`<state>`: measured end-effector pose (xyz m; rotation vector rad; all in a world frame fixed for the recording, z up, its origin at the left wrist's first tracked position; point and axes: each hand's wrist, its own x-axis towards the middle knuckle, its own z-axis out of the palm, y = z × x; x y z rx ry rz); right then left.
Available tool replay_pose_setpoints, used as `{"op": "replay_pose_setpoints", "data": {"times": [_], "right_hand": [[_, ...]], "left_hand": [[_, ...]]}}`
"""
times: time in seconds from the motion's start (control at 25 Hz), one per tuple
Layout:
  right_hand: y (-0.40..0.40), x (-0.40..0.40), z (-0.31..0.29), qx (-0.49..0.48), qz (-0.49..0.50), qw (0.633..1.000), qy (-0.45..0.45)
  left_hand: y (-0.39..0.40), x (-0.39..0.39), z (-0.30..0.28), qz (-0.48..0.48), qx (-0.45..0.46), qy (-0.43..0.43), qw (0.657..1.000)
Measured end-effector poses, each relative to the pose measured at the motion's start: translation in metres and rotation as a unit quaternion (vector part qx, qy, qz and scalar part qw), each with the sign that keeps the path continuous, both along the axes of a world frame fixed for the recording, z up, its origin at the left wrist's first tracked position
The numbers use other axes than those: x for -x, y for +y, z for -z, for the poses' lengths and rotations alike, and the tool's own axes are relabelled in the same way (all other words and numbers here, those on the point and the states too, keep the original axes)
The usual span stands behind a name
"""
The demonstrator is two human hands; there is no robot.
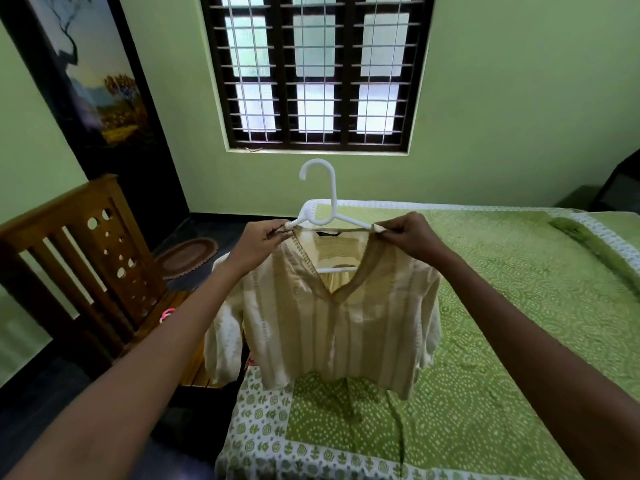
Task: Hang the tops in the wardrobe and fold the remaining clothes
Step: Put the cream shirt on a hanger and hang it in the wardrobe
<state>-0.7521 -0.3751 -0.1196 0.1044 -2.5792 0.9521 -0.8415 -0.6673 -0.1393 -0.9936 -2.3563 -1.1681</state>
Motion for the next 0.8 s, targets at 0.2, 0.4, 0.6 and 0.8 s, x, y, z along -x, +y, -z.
{"op": "replay_pose_setpoints", "data": {"times": [0.2, 0.4, 0.6, 0.8], "right_hand": [[0.017, -0.008, -0.019, -0.041, -0.017, 0.999, -0.021], [0.029, -0.014, -0.017, -0.049, 0.008, 0.999, -0.017], [0.035, -0.02, -0.031, -0.086, 0.093, 0.985, 0.118], [0.031, -0.029, 0.008, -0.204, 0.126, 0.968, 0.076]], "left_hand": [[-0.007, -0.001, -0.006, -0.04, -0.047, 0.0, 0.998], [-0.008, -0.002, -0.006, -0.064, -0.04, -0.006, 0.997], [0.005, 0.008, -0.036, -0.044, -0.041, 0.086, 0.995], [0.027, 0.016, -0.007, -0.043, 0.011, 0.134, 0.99]]}}
